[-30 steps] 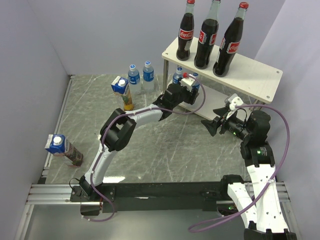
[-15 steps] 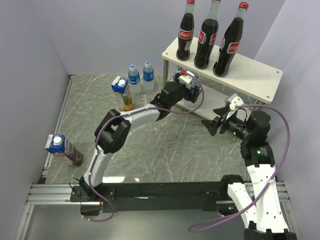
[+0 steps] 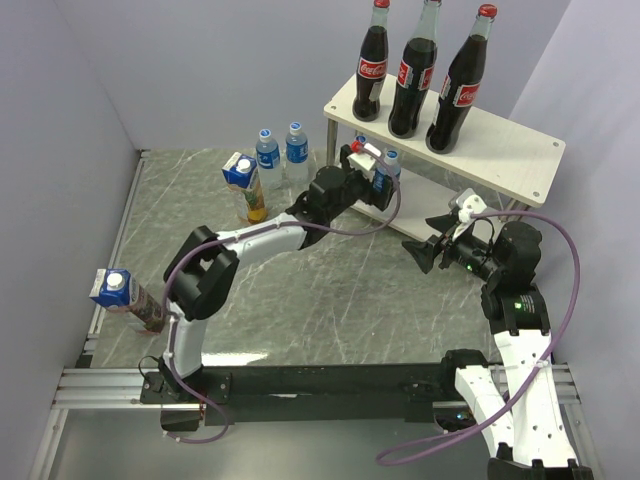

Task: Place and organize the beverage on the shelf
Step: Place the drink on the shelf, then pick up the drink from the center of the board.

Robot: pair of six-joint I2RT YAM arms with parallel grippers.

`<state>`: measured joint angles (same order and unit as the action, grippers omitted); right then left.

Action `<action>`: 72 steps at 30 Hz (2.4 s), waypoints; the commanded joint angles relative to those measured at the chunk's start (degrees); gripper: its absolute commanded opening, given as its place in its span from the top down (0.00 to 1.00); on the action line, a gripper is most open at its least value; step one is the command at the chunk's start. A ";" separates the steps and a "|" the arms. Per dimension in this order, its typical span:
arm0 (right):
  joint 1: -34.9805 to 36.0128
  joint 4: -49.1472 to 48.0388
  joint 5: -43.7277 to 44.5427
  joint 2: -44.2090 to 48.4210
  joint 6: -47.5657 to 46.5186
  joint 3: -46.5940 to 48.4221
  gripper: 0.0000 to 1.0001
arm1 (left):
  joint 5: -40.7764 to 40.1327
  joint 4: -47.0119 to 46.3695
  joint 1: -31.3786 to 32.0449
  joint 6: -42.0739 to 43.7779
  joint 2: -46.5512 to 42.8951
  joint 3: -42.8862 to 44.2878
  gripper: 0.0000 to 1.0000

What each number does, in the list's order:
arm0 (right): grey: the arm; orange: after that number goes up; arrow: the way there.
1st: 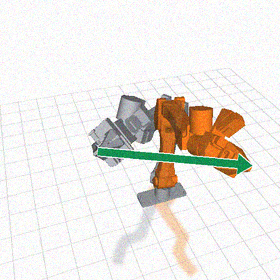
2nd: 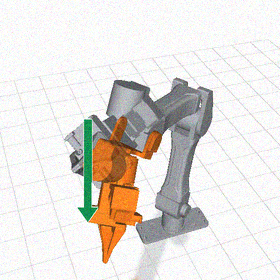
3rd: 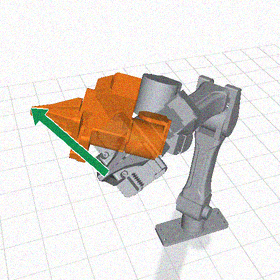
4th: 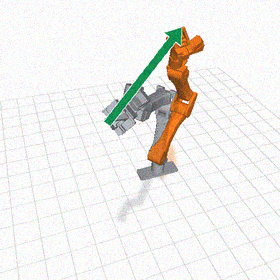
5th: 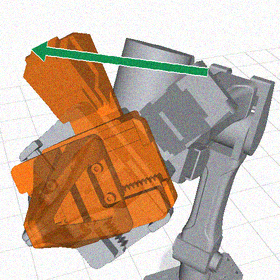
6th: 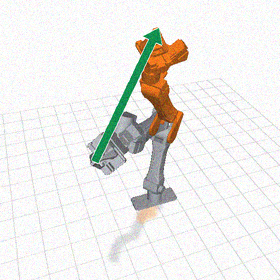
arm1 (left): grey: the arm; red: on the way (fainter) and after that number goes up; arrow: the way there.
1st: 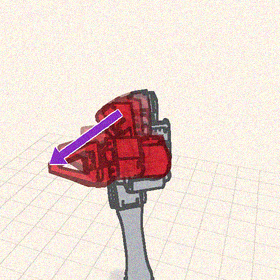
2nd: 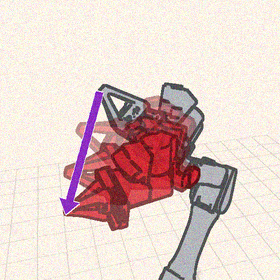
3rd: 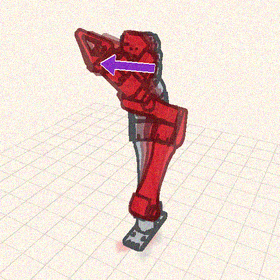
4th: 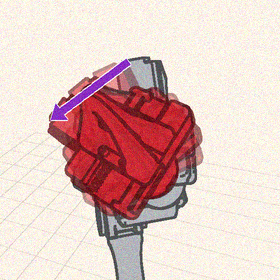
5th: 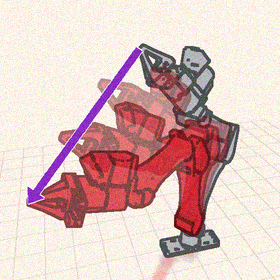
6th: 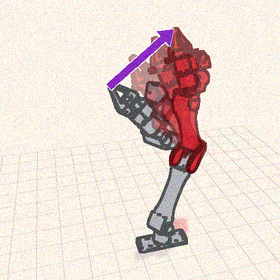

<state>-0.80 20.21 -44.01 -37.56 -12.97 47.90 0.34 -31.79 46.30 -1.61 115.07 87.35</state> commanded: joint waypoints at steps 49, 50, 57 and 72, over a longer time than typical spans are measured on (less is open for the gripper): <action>41.84 11.01 32.04 -50.56 -7.95 43.84 0.31 | -28.37 33.73 -0.07 7.40 -81.05 -44.98 0.00; 42.36 9.86 33.36 -52.25 -6.29 46.38 0.31 | -29.07 33.64 -0.07 7.84 -81.23 -45.34 0.01; 44.04 2.82 46.10 -66.40 -0.83 60.72 0.32 | -30.05 33.81 -0.69 8.37 -83.60 -45.16 0.01; 43.16 8.19 21.36 -49.74 -9.61 38.79 0.28 | -3.39 33.73 -20.62 -8.66 -72.38 -36.21 0.00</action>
<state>42.85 28.73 -13.26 -96.82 -20.12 93.69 -17.10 4.34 30.98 -2.85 39.11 46.04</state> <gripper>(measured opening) 0.711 0.995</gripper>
